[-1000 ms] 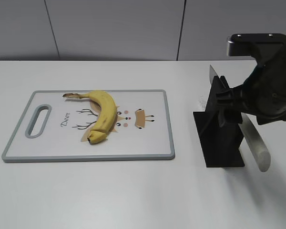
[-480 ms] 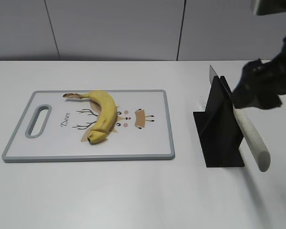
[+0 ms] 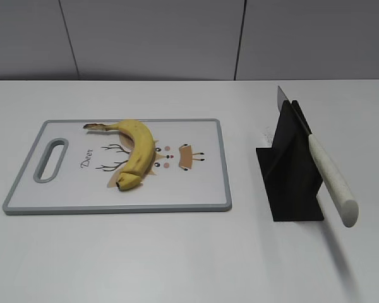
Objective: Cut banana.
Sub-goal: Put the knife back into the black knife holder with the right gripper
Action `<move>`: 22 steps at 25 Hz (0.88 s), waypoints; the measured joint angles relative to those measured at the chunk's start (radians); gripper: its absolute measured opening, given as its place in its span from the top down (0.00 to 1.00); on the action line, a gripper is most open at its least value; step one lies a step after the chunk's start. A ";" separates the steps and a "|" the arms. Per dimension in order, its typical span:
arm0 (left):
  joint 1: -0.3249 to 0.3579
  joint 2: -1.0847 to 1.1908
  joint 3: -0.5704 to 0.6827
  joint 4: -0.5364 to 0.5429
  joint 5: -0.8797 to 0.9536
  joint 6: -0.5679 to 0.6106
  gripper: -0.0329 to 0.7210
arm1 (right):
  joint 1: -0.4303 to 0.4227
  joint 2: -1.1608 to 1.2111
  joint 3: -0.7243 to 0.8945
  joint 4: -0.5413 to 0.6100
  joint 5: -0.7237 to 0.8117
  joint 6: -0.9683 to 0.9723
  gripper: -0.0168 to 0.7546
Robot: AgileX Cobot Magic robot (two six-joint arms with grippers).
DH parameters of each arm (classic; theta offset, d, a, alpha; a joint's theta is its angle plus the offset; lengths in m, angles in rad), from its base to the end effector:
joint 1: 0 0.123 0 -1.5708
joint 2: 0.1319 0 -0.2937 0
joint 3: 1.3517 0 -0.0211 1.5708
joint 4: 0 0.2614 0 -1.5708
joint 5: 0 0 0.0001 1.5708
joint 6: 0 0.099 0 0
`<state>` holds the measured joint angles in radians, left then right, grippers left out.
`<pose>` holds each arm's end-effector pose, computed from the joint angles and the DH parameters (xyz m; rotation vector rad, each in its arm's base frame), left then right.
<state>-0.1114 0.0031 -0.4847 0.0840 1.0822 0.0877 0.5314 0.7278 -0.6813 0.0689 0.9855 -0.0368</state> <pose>0.0047 0.0069 0.2727 0.2029 2.0724 0.0868 0.1062 0.0690 0.2971 -0.6872 2.4416 0.2867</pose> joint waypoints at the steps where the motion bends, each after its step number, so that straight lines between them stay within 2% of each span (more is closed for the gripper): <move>1: 0.000 0.000 0.000 0.000 0.000 0.000 0.17 | 0.000 -0.046 0.013 0.000 0.015 -0.009 0.13; 11: 0.000 0.000 0.000 0.000 0.000 0.000 0.17 | 0.000 -0.384 0.169 0.045 0.049 -0.053 0.17; 22: 0.000 0.000 0.000 0.000 0.000 0.000 0.17 | 0.000 -0.603 0.173 0.060 0.056 -0.055 0.24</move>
<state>-0.1114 0.0031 -0.4847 0.0840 1.0822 0.0877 0.5314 0.1244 -0.5086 0.1288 1.0411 -0.0922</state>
